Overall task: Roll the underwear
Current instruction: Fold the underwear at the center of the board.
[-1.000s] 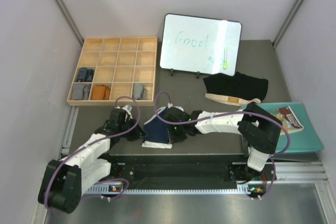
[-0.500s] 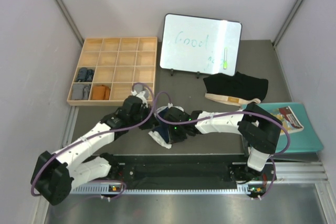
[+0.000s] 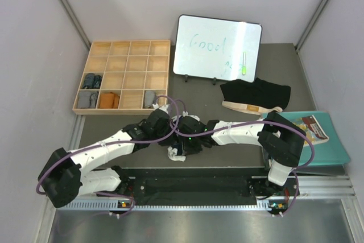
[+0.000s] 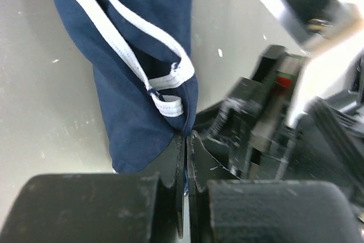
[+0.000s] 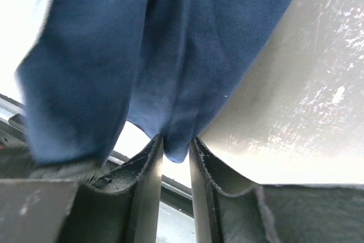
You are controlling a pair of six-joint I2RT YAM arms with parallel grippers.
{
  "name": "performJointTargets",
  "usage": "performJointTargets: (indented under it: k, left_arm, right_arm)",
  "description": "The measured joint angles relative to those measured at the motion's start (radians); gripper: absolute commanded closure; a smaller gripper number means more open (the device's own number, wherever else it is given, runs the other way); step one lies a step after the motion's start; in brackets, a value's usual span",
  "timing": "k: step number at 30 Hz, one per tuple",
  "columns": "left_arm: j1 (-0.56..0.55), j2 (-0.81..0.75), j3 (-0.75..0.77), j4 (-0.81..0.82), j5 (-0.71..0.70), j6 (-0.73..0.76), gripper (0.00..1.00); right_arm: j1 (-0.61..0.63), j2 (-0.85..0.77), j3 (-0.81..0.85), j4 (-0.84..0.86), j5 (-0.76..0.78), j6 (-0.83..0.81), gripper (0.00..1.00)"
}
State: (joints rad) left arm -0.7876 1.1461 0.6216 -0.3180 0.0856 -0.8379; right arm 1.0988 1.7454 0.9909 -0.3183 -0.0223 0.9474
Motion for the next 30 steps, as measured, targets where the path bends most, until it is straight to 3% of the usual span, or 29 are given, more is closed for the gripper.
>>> performJointTargets:
  k: [7, 20, 30]
  left_arm:
    - [-0.025, 0.052, -0.038, 0.061, -0.049, -0.056, 1.0]
    - [-0.089, 0.098, -0.074, 0.145, -0.137, -0.145, 1.0]
    - [-0.124, 0.111, -0.154, 0.238, -0.153, -0.194, 1.0]
  right_arm:
    - [0.0, -0.042, -0.023, -0.023, 0.046, 0.016, 0.49]
    - [-0.063, -0.217, -0.17, -0.076, 0.098, 0.018, 0.44]
    - [-0.16, -0.218, -0.185, 0.071, 0.039, 0.018, 0.34]
